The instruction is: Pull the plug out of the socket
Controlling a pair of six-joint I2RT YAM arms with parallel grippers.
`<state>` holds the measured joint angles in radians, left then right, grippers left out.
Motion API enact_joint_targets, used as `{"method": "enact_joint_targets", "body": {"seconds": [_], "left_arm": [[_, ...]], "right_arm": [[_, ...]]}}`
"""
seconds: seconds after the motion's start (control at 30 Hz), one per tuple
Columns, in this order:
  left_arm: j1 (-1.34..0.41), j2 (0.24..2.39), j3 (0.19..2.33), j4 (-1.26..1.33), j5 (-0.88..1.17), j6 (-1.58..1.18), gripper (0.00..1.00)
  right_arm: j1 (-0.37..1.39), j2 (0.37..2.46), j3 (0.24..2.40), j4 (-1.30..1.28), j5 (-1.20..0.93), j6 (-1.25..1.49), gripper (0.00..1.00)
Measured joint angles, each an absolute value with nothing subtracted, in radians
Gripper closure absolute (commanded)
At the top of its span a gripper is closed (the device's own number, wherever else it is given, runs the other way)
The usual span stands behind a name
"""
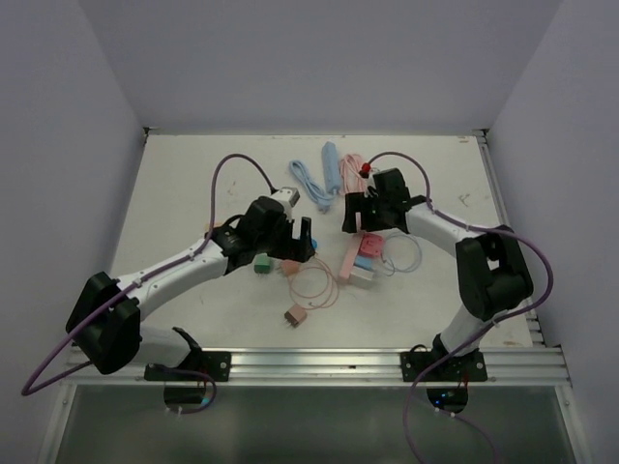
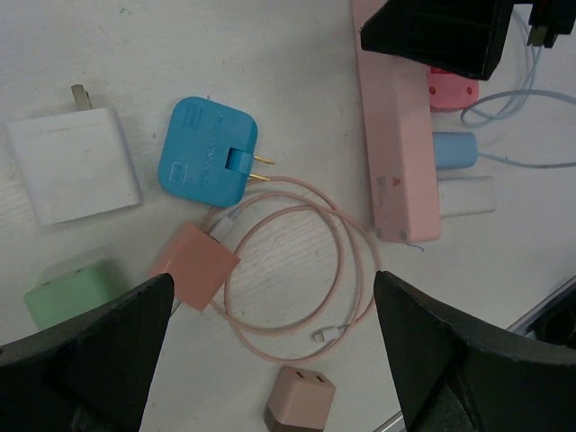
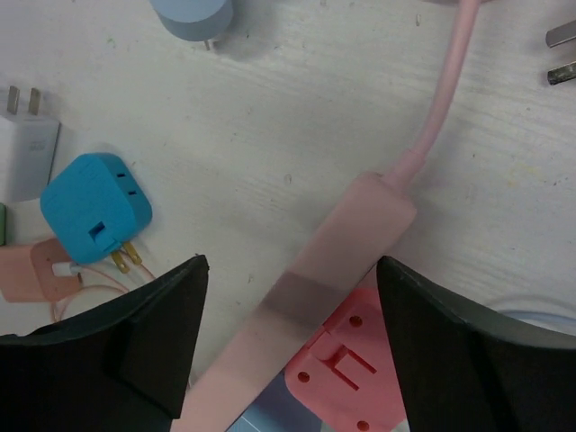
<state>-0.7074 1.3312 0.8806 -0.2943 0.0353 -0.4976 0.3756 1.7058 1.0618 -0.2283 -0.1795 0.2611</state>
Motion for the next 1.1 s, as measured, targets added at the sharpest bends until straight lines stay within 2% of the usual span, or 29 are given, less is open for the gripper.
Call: {"method": "enact_joint_targets", "body": {"seconds": [0.2, 0.37, 0.53, 0.7, 0.9, 1.1], "left_arm": [[-0.707, 1.433, 0.993, -0.297, 0.022, -0.587, 0.04], [-0.707, 1.568, 1.142, -0.309, 0.017, -0.630, 0.04], [-0.710, 1.728, 1.316, -0.331, 0.017, -0.635, 0.05], [-0.738, 1.910, 1.545, -0.397, -0.003, -0.612, 0.08], [-0.781, 2.096, 1.777, -0.464, -0.037, -0.580, 0.18], [-0.813, 2.238, 1.910, -0.511, -0.065, -0.555, 0.28]], "right_arm": [[0.381, 1.617, 1.062, -0.253, -0.166, 0.261, 0.13], [0.381, 1.473, 1.060, -0.269, -0.029, 0.295, 0.01], [0.354, 1.330, 1.002, -0.262, 0.165, 0.368, 0.01], [0.291, 1.267, 0.911, -0.260, 0.271, 0.467, 0.01], [0.274, 1.266, 0.878, -0.270, 0.352, 0.540, 0.01], [0.272, 1.238, 0.864, -0.270, 0.407, 0.581, 0.01]]}}
